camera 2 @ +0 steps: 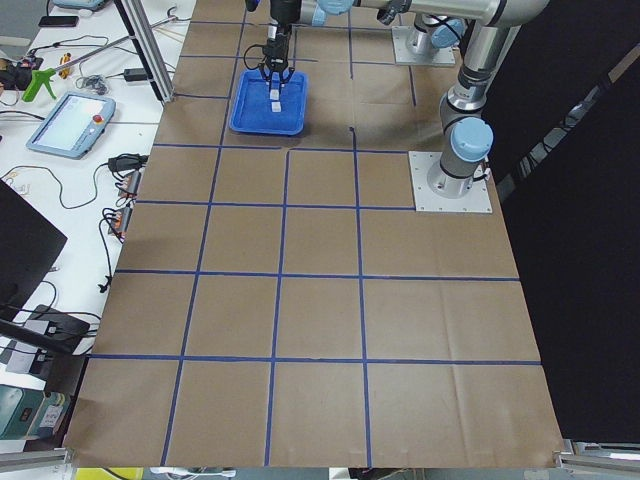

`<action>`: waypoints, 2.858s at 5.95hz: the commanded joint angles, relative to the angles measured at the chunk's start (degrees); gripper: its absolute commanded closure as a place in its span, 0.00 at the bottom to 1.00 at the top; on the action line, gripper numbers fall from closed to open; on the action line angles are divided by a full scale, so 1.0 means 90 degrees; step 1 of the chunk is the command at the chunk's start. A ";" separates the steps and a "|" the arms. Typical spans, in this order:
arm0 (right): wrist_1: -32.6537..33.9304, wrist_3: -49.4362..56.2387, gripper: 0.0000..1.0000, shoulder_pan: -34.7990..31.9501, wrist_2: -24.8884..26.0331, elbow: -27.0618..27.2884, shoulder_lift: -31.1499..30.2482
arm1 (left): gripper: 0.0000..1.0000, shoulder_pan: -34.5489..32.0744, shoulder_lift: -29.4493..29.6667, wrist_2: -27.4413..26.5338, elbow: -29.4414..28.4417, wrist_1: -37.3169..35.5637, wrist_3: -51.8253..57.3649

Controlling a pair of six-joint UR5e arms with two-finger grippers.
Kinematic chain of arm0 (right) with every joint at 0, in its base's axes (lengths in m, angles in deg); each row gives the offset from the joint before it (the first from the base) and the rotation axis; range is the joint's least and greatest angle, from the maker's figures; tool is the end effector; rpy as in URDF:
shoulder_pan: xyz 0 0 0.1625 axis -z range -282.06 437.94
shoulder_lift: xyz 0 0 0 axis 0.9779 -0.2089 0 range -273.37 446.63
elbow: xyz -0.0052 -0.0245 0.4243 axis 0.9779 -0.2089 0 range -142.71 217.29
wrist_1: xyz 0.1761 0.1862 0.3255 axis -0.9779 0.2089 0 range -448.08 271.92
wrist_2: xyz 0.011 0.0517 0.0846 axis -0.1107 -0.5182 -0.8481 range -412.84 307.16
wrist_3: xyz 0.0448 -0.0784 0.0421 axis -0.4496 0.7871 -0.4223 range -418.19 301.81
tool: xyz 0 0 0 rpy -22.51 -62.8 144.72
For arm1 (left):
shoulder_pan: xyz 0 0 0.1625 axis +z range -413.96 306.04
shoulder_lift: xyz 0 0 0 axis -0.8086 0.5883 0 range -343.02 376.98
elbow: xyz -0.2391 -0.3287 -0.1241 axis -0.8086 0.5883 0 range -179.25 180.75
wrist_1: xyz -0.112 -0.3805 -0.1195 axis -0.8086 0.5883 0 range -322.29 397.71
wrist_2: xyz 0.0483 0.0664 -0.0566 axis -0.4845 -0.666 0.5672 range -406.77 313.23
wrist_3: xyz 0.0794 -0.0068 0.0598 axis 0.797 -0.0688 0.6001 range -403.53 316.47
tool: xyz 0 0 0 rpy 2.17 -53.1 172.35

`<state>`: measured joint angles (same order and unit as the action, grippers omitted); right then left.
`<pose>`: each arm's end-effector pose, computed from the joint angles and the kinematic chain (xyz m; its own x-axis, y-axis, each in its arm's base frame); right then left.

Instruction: Assemble white blocks and place on blue tray

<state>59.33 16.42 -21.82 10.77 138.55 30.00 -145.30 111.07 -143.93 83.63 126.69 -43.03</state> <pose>0.2819 -0.5908 0.1769 -0.0705 -0.9927 0.0982 -0.8789 0.0152 -0.4767 -0.1333 -0.5255 0.5156 -0.9919 0.0229 -0.1250 0.0318 0.9971 -0.0695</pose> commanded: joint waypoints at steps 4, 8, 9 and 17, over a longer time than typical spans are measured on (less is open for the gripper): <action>0.0252 -0.0155 0.76 -0.0086 0.0003 0.0058 0.0100 | 0.00 0.0090 -0.0034 0.0834 0.0088 0.0592 -0.0426; 0.0428 -0.0429 0.76 -0.0086 -0.0007 0.0077 0.0139 | 0.00 0.0099 0.0005 0.0815 0.0147 0.0582 -0.0427; 0.0438 -0.0429 0.76 -0.0086 -0.0007 0.0077 0.0139 | 0.00 0.0119 0.0005 0.0824 0.0157 0.0514 -0.0427; 0.0575 -0.0761 0.76 -0.0096 -0.0026 0.0087 0.0149 | 0.00 0.0099 -0.0005 0.0805 0.0157 0.0504 -0.0427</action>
<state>64.56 9.59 -22.66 10.53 139.33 31.34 -144.39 111.03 -136.66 85.04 131.23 -46.86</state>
